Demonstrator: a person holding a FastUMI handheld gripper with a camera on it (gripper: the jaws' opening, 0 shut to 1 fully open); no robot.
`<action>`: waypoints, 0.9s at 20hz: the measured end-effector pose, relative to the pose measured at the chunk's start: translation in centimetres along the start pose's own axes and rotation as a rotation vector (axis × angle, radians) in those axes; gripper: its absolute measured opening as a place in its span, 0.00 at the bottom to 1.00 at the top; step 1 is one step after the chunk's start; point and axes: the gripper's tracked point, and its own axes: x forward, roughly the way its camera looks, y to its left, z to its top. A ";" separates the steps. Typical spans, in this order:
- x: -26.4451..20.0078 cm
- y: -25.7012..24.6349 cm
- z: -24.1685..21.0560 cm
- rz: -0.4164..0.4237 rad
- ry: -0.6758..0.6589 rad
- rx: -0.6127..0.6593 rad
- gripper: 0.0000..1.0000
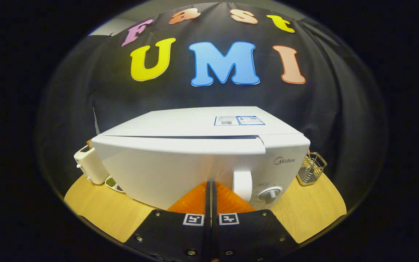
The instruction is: Open the microwave, put the food inside, and close the microwave door.
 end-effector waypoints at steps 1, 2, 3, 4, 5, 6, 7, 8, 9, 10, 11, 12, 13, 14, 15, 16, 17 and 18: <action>0.1 0.0 0.1 -0.008 -0.012 -0.021 0.01; 1.1 -0.1 0.5 -0.025 -0.024 -0.025 0.01; 1.8 -0.1 0.6 -0.018 -0.005 0.010 0.01; 1.1 -0.1 0.4 -0.021 -0.004 0.023 0.03; 1.2 0.1 0.2 -0.028 -0.011 0.007 0.03; 1.0 0.3 0.3 -0.029 -0.017 -0.010 0.03; 0.6 0.3 0.5 -0.024 -0.020 -0.014 0.03; -0.2 0.4 0.8 -0.019 -0.028 -0.008 0.03; -1.1 0.4 1.3 -0.022 -0.044 -0.011 0.03; -2.1 0.5 1.9 -0.027 -0.065 -0.014 0.03; -3.5 0.8 2.3 -0.023 -0.085 -0.015 0.03; -4.8 1.1 2.7 -0.021 -0.104 -0.019 0.03; -6.2 1.3 3.0 -0.021 -0.123 -0.025 0.03; -7.6 1.6 3.3 -0.021 -0.142 -0.030 0.03; -9.1 1.8 3.6 -0.022 -0.161 -0.033 0.03; -10.6 2.0 3.7 -0.024 -0.177 -0.035 0.03; -11.6 2.5 4.1 -0.026 -0.190 -0.034 0.03; -12.9 2.7 4.1 -0.032 -0.201 -0.031 0.03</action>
